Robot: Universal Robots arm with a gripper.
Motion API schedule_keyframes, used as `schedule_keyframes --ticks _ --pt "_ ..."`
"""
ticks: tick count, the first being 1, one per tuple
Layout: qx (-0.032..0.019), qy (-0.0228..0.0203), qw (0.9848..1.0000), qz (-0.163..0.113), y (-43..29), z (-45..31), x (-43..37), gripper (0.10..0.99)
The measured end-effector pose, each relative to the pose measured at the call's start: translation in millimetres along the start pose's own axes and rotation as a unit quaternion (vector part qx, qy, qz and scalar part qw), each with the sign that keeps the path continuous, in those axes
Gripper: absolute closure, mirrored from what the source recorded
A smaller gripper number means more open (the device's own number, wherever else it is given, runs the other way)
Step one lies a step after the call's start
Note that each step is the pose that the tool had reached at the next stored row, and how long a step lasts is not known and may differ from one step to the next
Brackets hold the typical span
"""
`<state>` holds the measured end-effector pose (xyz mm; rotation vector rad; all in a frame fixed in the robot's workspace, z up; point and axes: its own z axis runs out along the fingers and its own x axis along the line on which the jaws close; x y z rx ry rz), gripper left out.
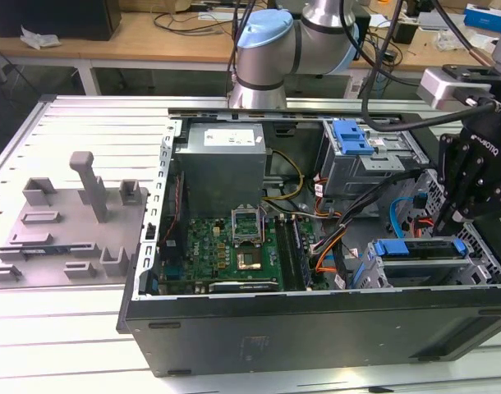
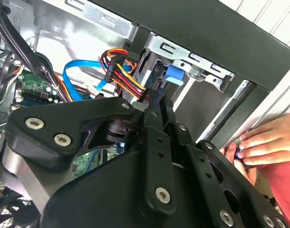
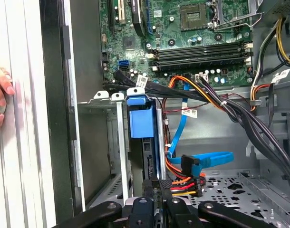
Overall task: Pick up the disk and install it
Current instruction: 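Insert the first disk wire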
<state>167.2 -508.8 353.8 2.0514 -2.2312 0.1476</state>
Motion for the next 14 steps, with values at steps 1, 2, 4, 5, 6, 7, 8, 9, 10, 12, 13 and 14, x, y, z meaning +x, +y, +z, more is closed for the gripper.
schedule_keyframes --ticks 1,2,4,5,6,7,8,9,10,12,13,14 --pt "0.0 0.0001 1.0 0.0 0.0 0.0 0.1 0.918" --pt "0.0 0.0 1.0 0.0 0.0 0.0 0.1 0.918" --pt "0.0004 -0.0009 1.0 -0.001 0.1 -0.2 0.2 0.918" --pt "0.0032 -0.0102 0.9999 -0.003 0.3 0.0 0.1 0.918" --pt "0.0045 -0.0156 0.9998 -0.008 0.2 0.0 0.1 0.918" --pt "0.0049 -0.0161 0.9998 -0.012 0.4 0.1 0.2 0.918" --pt "0.0051 -0.0161 0.9998 -0.013 0.5 0.1 0.6 0.918" --pt "0.0054 -0.0161 0.9998 -0.014 0.5 0.1 0.8 0.918" --pt "0.0055 -0.0161 0.9997 -0.016 0.6 0.1 1.1 0.918" --pt "0.0056 -0.0162 0.9997 -0.017 0.5 0.3 2.2 0.918" --pt "0.0056 -0.0161 0.9997 -0.017 0.5 0.3 2.2 0.918" --pt "0.0057 -0.0161 0.9997 -0.017 0.5 0.3 2.2 0.918"
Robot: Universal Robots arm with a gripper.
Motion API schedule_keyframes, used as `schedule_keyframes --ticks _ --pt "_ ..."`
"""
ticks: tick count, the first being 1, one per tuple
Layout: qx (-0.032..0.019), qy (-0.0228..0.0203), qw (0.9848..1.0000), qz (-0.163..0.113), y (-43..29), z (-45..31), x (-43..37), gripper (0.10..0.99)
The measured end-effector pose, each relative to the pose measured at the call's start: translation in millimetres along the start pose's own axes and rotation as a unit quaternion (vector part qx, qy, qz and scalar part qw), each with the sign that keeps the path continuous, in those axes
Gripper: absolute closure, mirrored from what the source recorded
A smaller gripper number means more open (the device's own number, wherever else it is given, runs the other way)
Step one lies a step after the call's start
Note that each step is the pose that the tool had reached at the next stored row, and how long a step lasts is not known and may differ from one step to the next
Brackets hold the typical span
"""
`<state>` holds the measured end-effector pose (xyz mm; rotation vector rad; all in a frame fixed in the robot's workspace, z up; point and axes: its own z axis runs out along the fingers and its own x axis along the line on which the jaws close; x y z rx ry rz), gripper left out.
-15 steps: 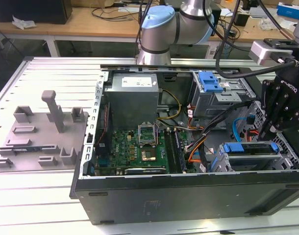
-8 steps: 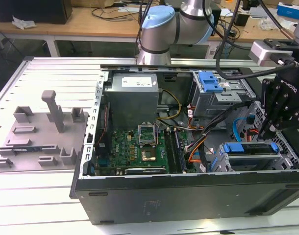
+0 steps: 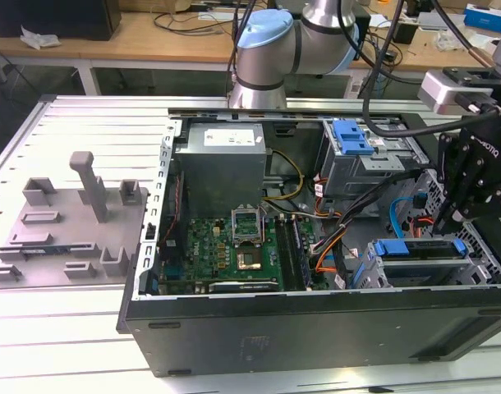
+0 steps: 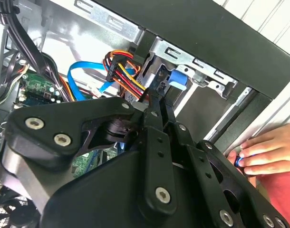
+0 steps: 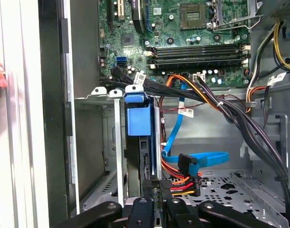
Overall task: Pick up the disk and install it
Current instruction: 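Insert the first disk wire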
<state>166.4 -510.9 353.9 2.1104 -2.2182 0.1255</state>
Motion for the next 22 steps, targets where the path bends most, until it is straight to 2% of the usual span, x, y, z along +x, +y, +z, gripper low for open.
schedule_keyframes --ticks 22 --pt "-0.0014 0.0 0.9999 0.012 1.1 0.7 4.4 0.918"
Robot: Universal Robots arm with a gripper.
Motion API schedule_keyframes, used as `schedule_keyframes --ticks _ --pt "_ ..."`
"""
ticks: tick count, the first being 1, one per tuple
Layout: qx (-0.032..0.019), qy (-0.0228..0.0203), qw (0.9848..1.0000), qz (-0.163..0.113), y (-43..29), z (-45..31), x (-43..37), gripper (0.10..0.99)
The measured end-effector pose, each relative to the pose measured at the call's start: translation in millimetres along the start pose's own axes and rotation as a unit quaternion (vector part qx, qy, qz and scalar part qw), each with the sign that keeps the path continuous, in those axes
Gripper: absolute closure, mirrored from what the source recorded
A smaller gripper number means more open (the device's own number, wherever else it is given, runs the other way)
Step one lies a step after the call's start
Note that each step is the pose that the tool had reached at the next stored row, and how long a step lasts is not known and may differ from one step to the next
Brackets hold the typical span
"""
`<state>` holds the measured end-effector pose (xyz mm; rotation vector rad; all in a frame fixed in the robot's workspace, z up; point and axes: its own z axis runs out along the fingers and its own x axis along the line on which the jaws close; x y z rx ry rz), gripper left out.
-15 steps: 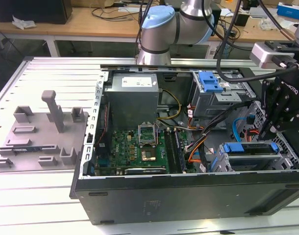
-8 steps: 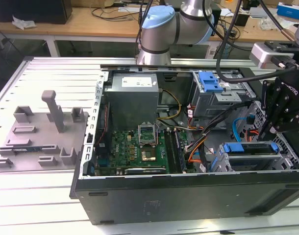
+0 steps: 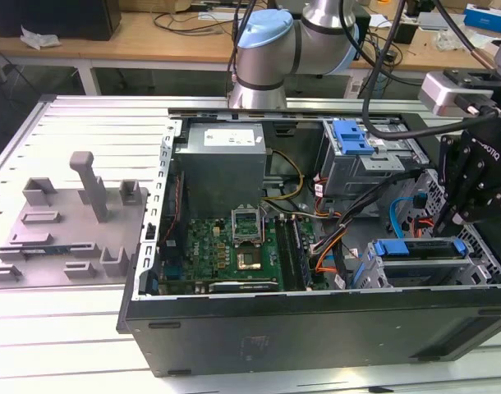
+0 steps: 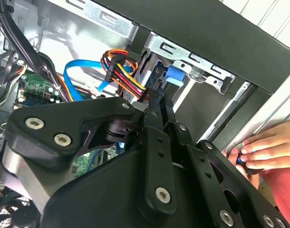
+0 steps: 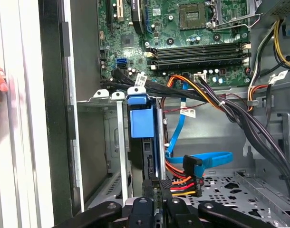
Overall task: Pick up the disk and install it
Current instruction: 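Insert the first disk wire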
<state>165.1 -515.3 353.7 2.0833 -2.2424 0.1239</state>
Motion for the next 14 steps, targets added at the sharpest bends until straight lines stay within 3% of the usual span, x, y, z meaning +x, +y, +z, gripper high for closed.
schedule_keyframes --ticks 14 --pt "0.0 0.0001 1.0 0.0 0.3 2.1 3.1 0.918"
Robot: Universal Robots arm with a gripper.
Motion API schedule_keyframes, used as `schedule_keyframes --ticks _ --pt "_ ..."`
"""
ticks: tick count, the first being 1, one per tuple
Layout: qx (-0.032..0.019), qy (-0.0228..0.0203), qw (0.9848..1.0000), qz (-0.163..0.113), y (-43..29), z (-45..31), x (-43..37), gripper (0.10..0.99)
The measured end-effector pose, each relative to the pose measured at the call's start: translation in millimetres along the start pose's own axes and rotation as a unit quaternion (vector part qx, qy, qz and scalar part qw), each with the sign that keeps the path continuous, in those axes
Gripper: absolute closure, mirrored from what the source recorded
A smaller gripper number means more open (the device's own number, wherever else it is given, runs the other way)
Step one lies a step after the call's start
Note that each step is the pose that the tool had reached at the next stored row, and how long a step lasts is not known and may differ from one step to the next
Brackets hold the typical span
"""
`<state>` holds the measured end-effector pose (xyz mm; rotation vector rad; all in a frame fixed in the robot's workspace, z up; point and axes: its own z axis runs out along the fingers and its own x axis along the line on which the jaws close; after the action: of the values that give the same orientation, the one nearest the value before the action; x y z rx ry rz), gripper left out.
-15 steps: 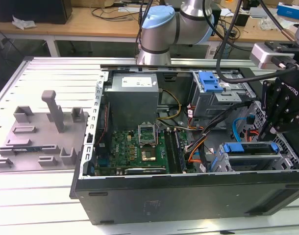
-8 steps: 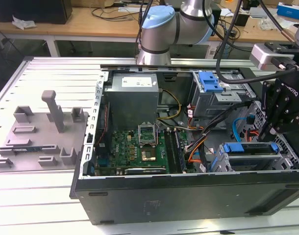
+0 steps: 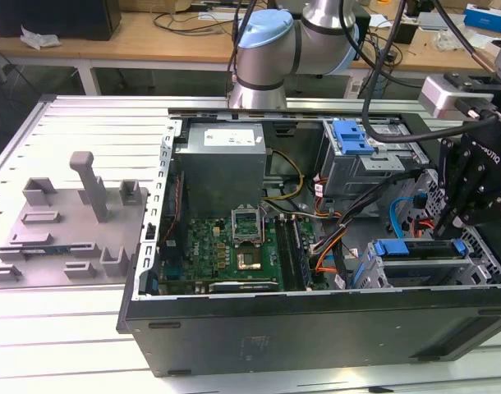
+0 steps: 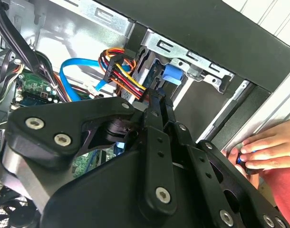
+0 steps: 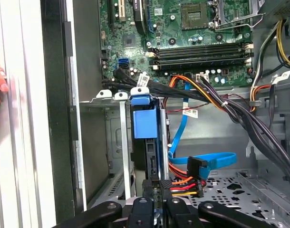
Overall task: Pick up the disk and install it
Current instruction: 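Insert the first disk wire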
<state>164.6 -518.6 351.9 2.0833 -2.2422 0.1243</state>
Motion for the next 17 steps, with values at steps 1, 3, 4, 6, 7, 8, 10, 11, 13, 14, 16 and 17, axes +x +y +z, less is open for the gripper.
schedule_keyframes --ticks 1,3,4,6,7,8,10,11,13,14,16,17 --pt "0.0 0.0001 1.0 0.0 0.0 0.1 0.0 0.918" --pt "0.0 -0.0001 1.0 0.0 0.0 0.8 0.0 0.918" --pt "0.0 0.0 1.0 0.0 0.0 1.2 0.1 0.918" --pt "0.0 0.0 1.0 0.0 0.0 2.2 0.2 0.918" --pt "0.0 -0.0001 1.0 0.0 0.0 2.4 0.3 0.918" --pt "0.0 0.0 1.0 0.0 0.0 2.6 0.3 0.918" --pt "0.0 -0.0001 1.0 0.0 0.0 3.1 0.3 0.918" --pt "0.0 0.0 1.0 0.0 0.0 3.6 0.3 0.918" --pt "0.0 0.0 1.0 0.0 0.0 4.2 0.2 0.918" --pt "0.0 0.0 1.0 0.0 0.0 4.4 0.2 0.918" --pt "0.0 0.0 1.0 0.0 0.0 4.8 0.2 0.918" --pt "0.0 0.0 1.0 0.0 0.0 5.1 0.1 0.918"
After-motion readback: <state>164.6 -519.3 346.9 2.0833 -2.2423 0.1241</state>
